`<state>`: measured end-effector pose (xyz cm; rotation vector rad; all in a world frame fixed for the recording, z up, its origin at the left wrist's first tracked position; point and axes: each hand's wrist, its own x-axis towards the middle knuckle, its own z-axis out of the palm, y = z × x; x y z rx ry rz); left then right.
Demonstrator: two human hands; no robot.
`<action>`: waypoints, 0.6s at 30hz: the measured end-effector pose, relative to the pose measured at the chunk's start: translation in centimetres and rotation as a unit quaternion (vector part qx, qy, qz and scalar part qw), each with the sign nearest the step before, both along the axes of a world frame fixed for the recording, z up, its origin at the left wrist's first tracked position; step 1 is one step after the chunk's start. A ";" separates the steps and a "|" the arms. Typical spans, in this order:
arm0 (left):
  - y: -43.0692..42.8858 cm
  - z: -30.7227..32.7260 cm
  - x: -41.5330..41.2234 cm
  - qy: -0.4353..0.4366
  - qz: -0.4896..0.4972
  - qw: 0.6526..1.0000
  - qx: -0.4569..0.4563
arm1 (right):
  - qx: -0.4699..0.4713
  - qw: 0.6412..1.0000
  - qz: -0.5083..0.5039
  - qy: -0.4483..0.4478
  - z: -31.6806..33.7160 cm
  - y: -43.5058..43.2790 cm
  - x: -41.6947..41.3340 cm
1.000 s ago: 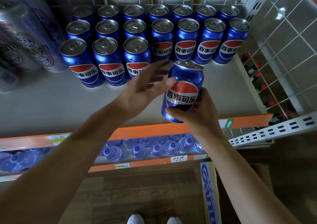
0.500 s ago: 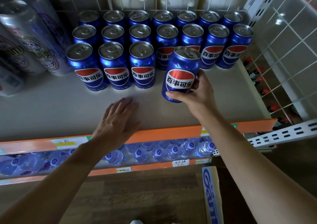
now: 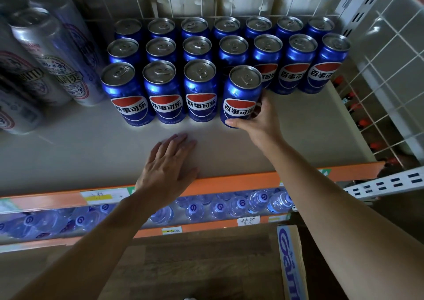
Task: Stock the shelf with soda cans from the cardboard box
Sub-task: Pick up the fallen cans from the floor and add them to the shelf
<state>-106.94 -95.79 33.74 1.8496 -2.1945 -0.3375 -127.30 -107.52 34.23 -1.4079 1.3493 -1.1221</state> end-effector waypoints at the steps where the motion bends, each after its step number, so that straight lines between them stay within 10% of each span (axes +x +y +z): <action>1: 0.0 0.0 0.0 -0.001 -0.001 1.000 0.000 | 0.000 1.000 0.009 -0.002 0.0 -0.2 0.0; 18: 0.0 -0.2 0.1 -0.007 0.003 1.000 -0.004 | -0.006 0.999 0.035 0.031 0.2 -2.3 0.0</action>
